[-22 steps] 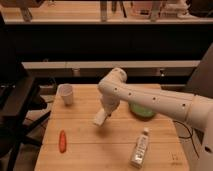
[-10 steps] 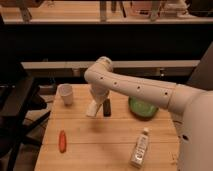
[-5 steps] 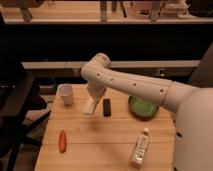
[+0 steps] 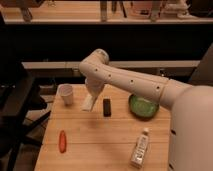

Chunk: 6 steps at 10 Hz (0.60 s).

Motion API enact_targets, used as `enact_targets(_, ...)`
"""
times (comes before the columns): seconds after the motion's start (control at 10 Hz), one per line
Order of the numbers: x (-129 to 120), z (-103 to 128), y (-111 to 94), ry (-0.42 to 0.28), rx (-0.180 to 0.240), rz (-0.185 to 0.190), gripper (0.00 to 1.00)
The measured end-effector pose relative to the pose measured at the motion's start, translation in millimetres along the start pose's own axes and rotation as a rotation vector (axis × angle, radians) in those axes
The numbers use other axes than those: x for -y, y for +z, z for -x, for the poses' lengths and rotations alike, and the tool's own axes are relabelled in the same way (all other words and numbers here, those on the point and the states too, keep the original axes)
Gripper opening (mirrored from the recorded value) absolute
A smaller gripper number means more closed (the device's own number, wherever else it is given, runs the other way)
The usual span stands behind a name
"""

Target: Place the white sponge in the ceramic cup

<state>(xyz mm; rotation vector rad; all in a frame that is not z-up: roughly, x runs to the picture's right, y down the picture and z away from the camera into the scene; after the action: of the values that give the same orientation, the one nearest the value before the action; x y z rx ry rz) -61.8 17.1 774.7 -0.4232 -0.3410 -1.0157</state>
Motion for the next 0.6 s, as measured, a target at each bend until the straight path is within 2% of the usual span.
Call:
enact_targets(0.4, 16.4, -0.4, -0.7, -0.027, 0.008, -0.002, 0.01)
enact_targets(0.6, 39.5, 5.7, 1.3, -0.056, 0.015, -0.015, 0.01)
